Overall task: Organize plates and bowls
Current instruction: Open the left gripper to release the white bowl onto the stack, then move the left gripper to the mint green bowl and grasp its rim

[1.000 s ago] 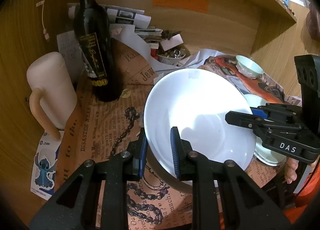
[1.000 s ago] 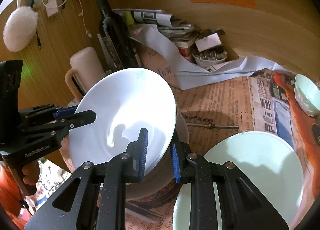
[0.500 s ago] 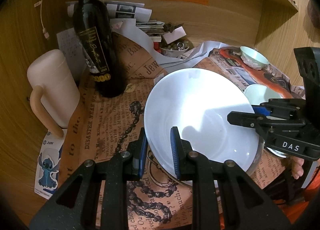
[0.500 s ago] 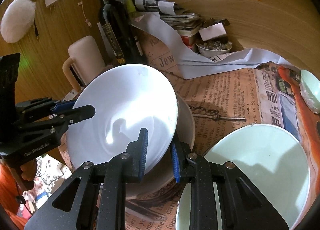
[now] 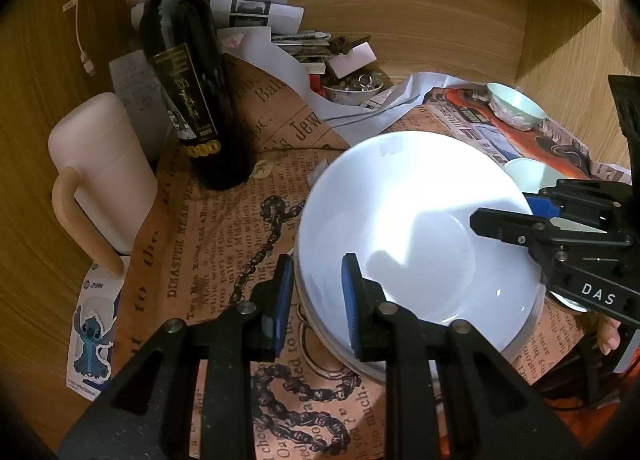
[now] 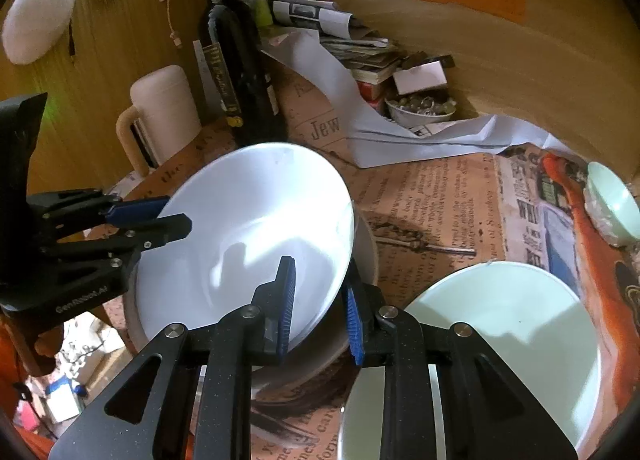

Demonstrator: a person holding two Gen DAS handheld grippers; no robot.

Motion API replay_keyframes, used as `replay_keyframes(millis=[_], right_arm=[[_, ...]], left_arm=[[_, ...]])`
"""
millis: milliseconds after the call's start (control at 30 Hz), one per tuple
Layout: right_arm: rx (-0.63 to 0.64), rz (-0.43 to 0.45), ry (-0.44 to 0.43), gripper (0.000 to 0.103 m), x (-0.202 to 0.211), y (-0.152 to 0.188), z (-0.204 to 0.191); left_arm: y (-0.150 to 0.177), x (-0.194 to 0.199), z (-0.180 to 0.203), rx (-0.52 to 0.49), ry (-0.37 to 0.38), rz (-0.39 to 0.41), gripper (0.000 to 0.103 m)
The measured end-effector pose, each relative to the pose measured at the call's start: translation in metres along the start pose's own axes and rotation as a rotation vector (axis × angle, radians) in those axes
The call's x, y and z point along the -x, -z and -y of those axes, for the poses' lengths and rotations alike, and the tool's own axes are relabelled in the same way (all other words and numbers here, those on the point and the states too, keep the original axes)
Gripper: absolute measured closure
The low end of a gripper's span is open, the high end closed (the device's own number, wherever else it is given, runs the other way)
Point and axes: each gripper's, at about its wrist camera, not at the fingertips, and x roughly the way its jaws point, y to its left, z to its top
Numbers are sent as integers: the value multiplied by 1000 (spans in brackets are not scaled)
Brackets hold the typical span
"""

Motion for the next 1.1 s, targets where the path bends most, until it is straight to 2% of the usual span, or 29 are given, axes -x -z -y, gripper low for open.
replay_keyframes(millis=[67,133,300,433,500,567,800,867,1000,1067,1100], right_arm=[[0,-1,-5,76,0,-1,2],[2,-2,-20,68,0,-2,1],[50,8,20,64,2,-3,-7],[45,53,30,53,14,-7,-3],[38,82,44,49,21,-10,1],[26,111,50,48,30,-14,8],[-54,172,120,48,58,-23,52],[-76,183,149,48,65,-23,66],[-115,202,232,48,79,-24,100],[-139,206,275,48,85,-24,120],[-155,206,308,48,87,-24,133]], left_arm=[[0,-2,-1,4,5,-9,77],[0,-3,0,1,7,-13,77],[-1,-4,0,-2,10,-19,74],[-8,7,-2,2,2,15,73],[-13,15,-2,7,4,43,66],[-20,26,-1,16,2,91,52],[-51,52,22,-23,20,221,33],[-60,52,31,-31,38,230,28],[-85,42,50,-26,91,223,26],[-95,35,58,-13,99,219,13],[-100,31,61,-6,101,223,12]])
